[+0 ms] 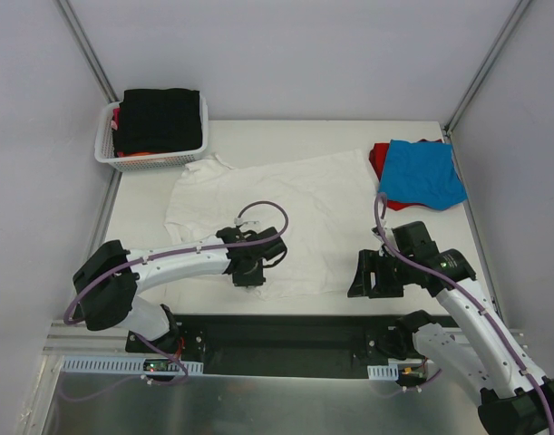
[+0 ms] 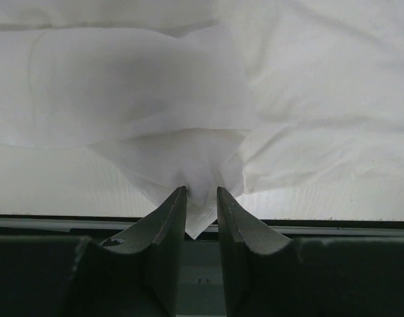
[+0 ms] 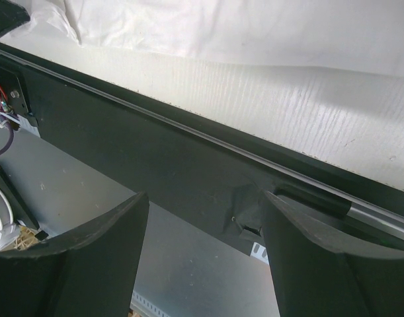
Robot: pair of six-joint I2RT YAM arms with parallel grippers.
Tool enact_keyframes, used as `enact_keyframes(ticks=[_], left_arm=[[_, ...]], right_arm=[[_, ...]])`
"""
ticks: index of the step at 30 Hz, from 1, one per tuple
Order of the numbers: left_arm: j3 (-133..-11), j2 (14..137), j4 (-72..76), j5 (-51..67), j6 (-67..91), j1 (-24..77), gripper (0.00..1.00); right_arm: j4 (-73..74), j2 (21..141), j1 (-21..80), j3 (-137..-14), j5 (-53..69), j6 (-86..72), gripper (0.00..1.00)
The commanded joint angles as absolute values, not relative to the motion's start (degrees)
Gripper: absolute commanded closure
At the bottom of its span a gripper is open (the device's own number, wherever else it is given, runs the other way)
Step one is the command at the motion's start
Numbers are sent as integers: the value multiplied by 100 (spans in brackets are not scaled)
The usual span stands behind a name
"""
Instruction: Fold and stack the t-shirts
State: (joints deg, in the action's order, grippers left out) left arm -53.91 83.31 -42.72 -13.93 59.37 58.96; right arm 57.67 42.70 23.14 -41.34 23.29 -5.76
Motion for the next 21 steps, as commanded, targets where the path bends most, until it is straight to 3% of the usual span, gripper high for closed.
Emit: enact_keyframes(ticks=[1,6,10,21], left_arm=[[-5405,8288,-4377,-1406,6082,5985,75],[-5397,8236,-4377,-1459,6020,5994,75],[-5379,8270,-4386,-1450,6021,5985,99],[-5905,8086,-4823,-1931,5933,5977,100]], right_arm=[[5739,4245,2329,-4166,2320,-685,29],[5739,4236,2329,-4184,2303,-703,29],[5774,4201,2329,-4184,2285,-738,29],[5827,4113,2320,-4184,2250,-817,29]])
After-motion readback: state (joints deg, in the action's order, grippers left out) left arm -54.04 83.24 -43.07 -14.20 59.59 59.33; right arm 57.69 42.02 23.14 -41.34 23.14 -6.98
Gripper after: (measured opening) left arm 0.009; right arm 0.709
